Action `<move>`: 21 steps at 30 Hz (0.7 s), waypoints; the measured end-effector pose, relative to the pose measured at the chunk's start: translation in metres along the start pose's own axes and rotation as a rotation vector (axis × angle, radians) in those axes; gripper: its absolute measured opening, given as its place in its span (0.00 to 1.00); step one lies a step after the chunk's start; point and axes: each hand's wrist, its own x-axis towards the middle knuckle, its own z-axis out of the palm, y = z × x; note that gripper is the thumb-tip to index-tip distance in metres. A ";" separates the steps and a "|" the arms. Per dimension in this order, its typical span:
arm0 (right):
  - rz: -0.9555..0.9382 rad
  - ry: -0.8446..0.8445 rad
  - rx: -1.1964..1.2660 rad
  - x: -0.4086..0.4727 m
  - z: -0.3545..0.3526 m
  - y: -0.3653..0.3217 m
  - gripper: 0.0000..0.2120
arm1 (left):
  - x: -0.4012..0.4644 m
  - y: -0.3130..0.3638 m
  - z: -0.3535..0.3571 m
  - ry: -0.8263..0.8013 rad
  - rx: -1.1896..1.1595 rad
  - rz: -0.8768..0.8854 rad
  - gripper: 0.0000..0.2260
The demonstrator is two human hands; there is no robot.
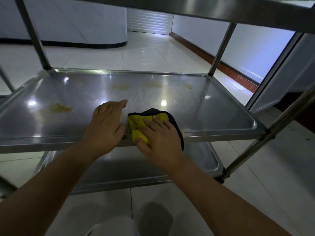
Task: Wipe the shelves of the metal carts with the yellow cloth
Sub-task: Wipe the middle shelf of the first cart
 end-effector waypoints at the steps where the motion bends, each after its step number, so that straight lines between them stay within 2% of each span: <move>1: -0.021 0.008 0.001 -0.002 -0.002 0.006 0.22 | 0.003 0.004 0.000 -0.012 0.032 -0.018 0.30; 8: 0.031 0.098 -0.003 -0.034 -0.033 0.080 0.19 | 0.033 0.049 0.019 -0.089 0.215 -0.025 0.30; 11: 0.095 0.113 -0.022 -0.052 -0.054 0.123 0.20 | 0.047 0.065 0.033 -0.195 0.257 0.009 0.29; 15: 0.219 0.146 -0.064 -0.072 -0.082 0.174 0.19 | 0.057 0.072 0.048 -0.288 0.319 0.107 0.41; 19: 0.314 0.180 -0.079 -0.080 -0.106 0.203 0.17 | 0.058 0.074 0.054 -0.322 0.311 0.088 0.44; 21: 0.424 0.166 -0.076 -0.077 -0.113 0.208 0.15 | 0.057 0.068 0.052 -0.333 0.296 0.096 0.46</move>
